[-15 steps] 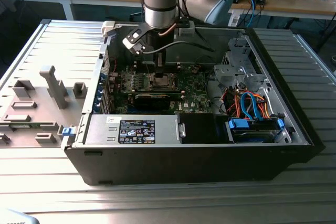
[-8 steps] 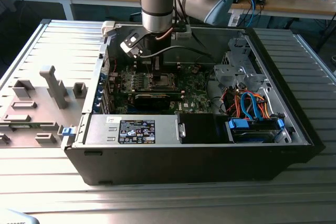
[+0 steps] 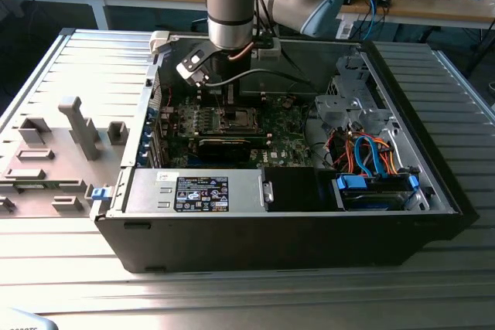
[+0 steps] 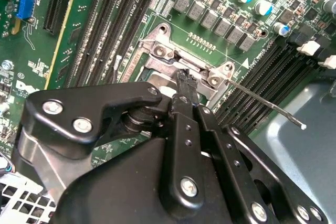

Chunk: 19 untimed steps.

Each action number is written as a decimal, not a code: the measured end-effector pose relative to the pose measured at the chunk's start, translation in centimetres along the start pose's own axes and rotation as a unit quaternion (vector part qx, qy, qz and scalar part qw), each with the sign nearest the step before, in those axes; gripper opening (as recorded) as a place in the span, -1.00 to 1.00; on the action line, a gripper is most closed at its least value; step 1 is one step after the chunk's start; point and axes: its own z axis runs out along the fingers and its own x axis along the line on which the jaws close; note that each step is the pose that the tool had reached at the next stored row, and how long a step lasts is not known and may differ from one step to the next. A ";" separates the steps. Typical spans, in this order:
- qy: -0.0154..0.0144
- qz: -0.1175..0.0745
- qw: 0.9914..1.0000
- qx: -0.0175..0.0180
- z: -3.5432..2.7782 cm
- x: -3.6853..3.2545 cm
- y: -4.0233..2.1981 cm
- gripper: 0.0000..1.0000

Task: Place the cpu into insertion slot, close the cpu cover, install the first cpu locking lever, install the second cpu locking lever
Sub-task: 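Close the cpu cover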

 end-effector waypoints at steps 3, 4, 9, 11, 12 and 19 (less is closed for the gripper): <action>0.000 -0.001 1.000 0.000 0.00 0.01 0.16 -0.79; 0.000 -0.001 1.000 0.000 -0.01 0.01 0.33 -0.79; 0.000 -0.001 1.000 0.002 -1.16 -0.03 1.61 -0.79; 0.000 -0.001 1.000 0.002 -2.81 -0.09 1.74 -0.79; 0.000 -0.001 1.000 0.002 -3.16 -0.10 1.75 -0.79; 0.000 -0.001 1.000 0.002 -4.34 -0.14 1.79 -0.79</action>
